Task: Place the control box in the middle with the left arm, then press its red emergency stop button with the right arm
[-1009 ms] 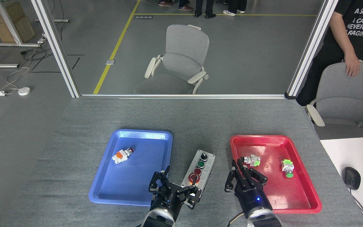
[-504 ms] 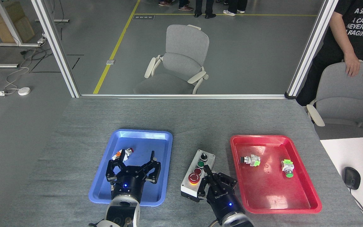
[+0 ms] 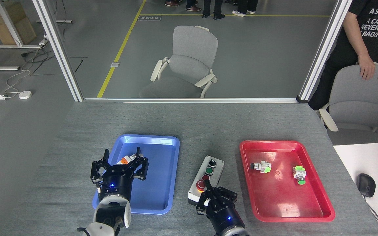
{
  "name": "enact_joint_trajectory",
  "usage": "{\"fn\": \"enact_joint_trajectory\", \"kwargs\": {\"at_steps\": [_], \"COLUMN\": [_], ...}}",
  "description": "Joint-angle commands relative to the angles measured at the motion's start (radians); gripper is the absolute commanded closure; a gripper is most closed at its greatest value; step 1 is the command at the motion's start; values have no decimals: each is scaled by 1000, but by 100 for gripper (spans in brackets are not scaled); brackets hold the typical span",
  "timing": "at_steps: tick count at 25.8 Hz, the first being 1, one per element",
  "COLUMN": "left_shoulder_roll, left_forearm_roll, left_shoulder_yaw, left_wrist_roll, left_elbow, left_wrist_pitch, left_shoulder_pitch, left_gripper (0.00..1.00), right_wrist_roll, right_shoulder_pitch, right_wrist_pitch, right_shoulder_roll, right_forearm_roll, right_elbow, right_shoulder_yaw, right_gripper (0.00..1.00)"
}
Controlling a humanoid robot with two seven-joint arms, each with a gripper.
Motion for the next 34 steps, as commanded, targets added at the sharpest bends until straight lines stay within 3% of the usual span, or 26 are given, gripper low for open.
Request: {"fn": "enact_joint_trajectory", "kwargs": {"at_steps": [1, 10, 15, 17, 18, 19, 20, 22, 23, 29, 34], "left_shoulder_roll": [1, -12, -12, -10, -10, -10, -9, -9, -9, -12, -10], "left_forearm_roll": [-1, 40, 77, 81, 81, 81, 81, 81, 81, 81, 81], "left_shoulder_yaw": [6, 10, 15, 21, 21, 21, 23, 24, 23, 17, 18], "left_wrist_roll": [12, 76, 75, 75, 75, 75, 76, 76, 78, 79, 79], "left_elbow": [-1, 20, 24, 24, 24, 24, 24, 24, 24, 25, 25], "left_wrist_pitch": [1, 12, 13, 13, 13, 13, 13, 13, 13, 3, 2], "left_shoulder_pitch": [3, 3, 3, 3, 3, 4, 6, 9, 11, 17, 17], "left_gripper": [1, 1, 1, 1, 1, 1, 1, 1, 1, 1, 1], "right_wrist_roll": [-6, -10, -18, -19, -19, -21, -21, -21, -21, -21, -19], "right_shoulder_pitch": [-21, -29, -24, -24, -23, -24, -24, -20, -17, -6, -4], "right_wrist_pitch": [2, -6, 10, 31, 39, 44, 42, 30, 27, -36, -42], "right_shoulder_roll": [4, 1, -5, -17, -24, -28, -30, -33, -33, -79, -109], "right_forearm_roll": [-3, -6, -6, -7, -7, -7, -7, -7, -9, -27, -63], "right_elbow": [66, 73, -57, -86, -91, -92, -95, -111, -118, -154, -166], "right_shoulder_yaw": [4, 4, -16, -36, -48, -60, -77, -131, -155, -309, -361], "right_gripper": [100, 100, 98, 77, 61, 35, 19, 8, 4, 3, 3]}}
